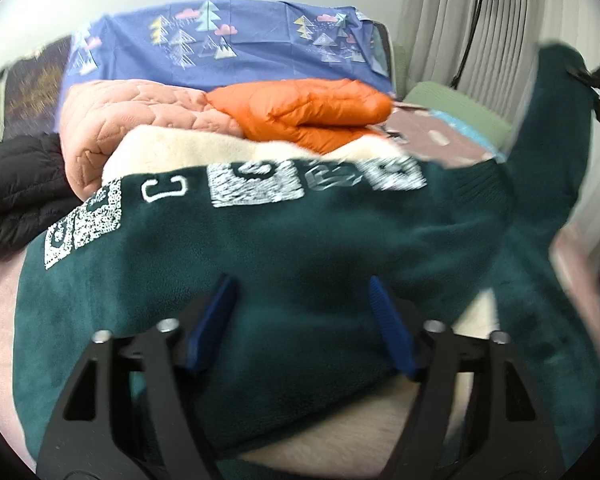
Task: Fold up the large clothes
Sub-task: 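Grasp the other green sleeve cuff with the right gripper and lift it, then lay the held cuff across the hoodie body with the right gripper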
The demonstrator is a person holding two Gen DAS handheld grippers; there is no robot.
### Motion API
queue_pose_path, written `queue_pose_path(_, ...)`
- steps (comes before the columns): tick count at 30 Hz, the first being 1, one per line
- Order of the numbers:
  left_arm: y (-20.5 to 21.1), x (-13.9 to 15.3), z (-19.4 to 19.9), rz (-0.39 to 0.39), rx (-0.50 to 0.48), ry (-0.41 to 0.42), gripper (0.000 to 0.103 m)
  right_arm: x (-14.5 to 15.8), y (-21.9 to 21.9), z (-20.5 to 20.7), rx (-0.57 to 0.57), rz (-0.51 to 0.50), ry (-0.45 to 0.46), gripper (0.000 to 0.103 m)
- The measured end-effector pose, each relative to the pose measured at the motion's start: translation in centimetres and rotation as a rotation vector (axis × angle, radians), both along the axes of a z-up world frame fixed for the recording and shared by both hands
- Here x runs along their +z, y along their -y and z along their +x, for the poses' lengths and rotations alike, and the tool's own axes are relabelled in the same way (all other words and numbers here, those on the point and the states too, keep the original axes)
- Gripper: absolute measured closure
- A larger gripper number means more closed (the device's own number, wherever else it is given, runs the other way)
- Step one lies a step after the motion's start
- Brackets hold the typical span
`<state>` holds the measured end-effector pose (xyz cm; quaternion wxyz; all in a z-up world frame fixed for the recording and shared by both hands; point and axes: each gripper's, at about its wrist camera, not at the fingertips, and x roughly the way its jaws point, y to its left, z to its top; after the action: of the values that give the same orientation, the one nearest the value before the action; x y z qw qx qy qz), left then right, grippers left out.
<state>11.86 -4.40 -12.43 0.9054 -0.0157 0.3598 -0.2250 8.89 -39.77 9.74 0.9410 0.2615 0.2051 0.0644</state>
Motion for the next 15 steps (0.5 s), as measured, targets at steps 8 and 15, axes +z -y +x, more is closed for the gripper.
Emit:
queue_pose_path(8, -8.2, 7.0, -3.6, -0.209, 0.112, 0.117, 0.019, -3.8, -21.7, 3.8, 0.41, -0.164, -0.066, 0.084)
queue_pose_path(15, -14.1, 4.0, -3.9, -0.377, 0.195, -0.011, 0.017, -14.1, -31.3, 6.1, 0.648, -0.234, -0.403, 0.06)
